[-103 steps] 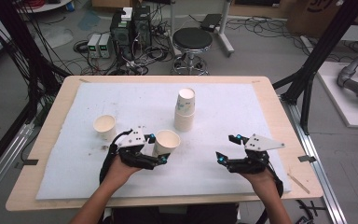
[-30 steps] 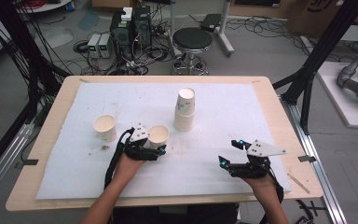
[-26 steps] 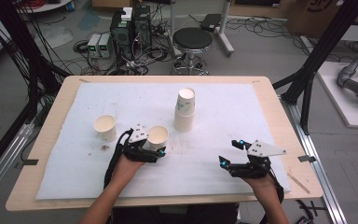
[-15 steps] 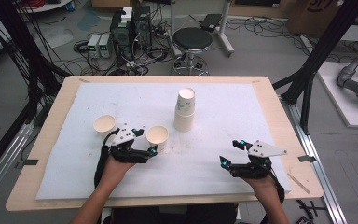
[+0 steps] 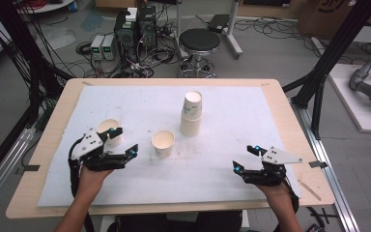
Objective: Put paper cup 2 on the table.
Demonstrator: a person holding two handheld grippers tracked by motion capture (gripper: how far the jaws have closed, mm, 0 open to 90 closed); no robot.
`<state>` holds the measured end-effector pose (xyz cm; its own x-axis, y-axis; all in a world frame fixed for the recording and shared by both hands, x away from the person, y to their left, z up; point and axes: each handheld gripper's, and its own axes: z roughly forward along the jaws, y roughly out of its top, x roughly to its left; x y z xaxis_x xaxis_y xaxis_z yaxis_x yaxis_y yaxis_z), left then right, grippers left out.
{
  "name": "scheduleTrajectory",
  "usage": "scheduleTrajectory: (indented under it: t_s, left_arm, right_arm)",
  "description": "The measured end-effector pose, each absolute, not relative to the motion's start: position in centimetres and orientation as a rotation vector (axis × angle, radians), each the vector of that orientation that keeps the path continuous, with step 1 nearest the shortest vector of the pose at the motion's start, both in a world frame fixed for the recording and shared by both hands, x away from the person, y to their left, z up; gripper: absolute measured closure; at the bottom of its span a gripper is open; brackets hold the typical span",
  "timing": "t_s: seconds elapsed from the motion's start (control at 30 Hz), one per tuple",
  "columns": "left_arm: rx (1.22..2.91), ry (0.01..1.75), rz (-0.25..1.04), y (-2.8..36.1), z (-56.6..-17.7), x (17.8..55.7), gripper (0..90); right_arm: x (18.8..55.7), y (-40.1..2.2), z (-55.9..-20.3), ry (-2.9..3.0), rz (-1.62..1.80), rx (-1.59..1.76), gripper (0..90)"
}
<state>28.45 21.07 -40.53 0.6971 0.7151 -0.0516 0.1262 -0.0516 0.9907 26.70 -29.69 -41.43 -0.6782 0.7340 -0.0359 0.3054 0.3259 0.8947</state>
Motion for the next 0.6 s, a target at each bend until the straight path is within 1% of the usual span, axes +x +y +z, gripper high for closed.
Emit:
scheduleTrajectory:
  t_s: [0.37,0.6]
  left_arm:
    - [1.553,0.76,0.614,24.8,-41.2,26.2,15.7]
    - [1.551,0.766,0.634,25.6,-41.8,25.1,15.7]
  right_arm:
    - [25.7,-29.8,-41.2,2.113,1.302,0.94,21.6]
    - [24.9,-29.8,-41.0,2.099,1.296,0.942,21.6]
